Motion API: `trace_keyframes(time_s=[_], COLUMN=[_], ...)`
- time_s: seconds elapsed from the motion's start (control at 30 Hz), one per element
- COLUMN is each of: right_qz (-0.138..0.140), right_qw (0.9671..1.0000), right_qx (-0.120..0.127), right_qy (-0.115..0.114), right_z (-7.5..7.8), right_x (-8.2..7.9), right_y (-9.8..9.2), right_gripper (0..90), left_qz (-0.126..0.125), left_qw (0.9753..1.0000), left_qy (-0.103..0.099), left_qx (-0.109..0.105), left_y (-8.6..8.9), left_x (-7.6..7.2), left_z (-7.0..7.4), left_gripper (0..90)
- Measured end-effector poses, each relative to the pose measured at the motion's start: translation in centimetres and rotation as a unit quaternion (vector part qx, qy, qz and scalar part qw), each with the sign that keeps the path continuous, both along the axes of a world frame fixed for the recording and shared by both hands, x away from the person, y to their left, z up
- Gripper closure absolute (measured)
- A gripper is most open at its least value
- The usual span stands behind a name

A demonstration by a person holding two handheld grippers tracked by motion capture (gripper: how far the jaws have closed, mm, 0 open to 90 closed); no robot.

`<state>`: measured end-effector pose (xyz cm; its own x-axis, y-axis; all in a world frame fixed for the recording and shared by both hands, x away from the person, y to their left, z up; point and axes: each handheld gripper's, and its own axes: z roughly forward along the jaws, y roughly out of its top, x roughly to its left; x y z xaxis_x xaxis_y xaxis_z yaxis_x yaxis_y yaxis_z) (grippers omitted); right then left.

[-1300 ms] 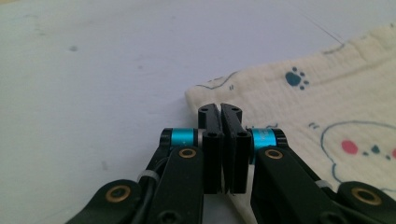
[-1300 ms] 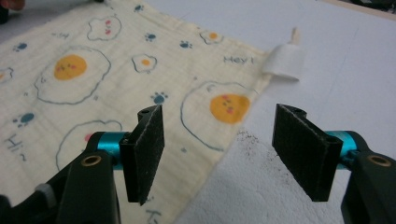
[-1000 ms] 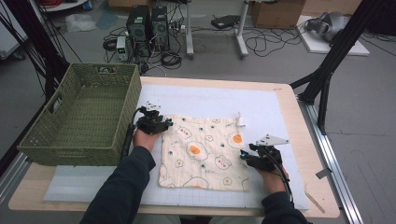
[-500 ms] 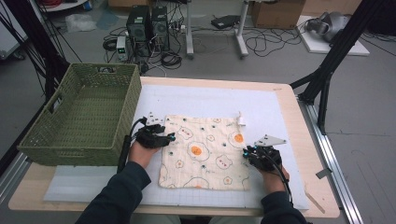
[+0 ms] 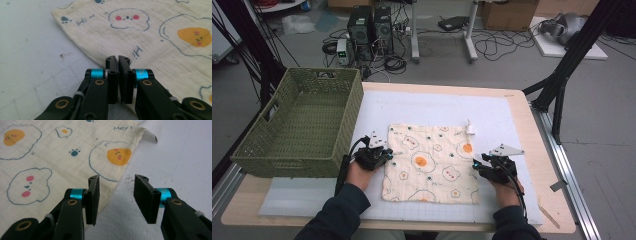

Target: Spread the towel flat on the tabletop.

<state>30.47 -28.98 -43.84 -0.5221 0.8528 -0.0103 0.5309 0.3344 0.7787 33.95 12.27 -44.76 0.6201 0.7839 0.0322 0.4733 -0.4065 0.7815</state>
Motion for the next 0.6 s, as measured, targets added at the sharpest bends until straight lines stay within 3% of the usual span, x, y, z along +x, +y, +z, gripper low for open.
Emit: trace_keyframes(time_s=[0.1, 0.17, 0.27, 0.33, 0.43, 0.6], right_qz=[-0.002, -0.006, -0.014, -0.019, -0.025, -0.001], right_qw=[1.0, 0.9999, 0.9996, 0.9993, 0.9985, 0.997], right_qx=[0.002, 0.008, 0.017, 0.02, 0.019, 0.026], right_qy=[-0.003, -0.008, -0.017, -0.024, -0.044, -0.073], right_z=[0.0, 0.2, 0.8, 1.2, 2.0, 3.2], right_x=[-0.1, -0.2, -0.4, -0.6, -1.3, -2.1], right_y=[-0.5, -0.7, -1.2, -1.4, -1.6, -1.8], right_gripper=[55.1, 54.2, 50.7, 46.7, 37.8, 24.4], left_qz=[0.006, 0.009, -0.003, -0.013, -0.006, -0.03], left_qw=[0.9996, 0.9987, 0.9967, 0.994, 0.9923, 0.9858], left_qy=[0.003, 0.008, -0.001, 0.0, -0.023, -0.058], left_qx=[-0.027, -0.05, -0.081, -0.109, -0.122, -0.155], left_y=[1.0, 1.3, 1.4, 1.4, 1.4, 1.6], left_x=[0.1, 0.0, -0.3, -0.5, -0.8, -1.4], left_z=[-0.3, -0.2, 0.2, 0.5, 1.0, 1.9], left_gripper=[83.4, 64.7, 44.2, 35.4, 19.3, 17.1])
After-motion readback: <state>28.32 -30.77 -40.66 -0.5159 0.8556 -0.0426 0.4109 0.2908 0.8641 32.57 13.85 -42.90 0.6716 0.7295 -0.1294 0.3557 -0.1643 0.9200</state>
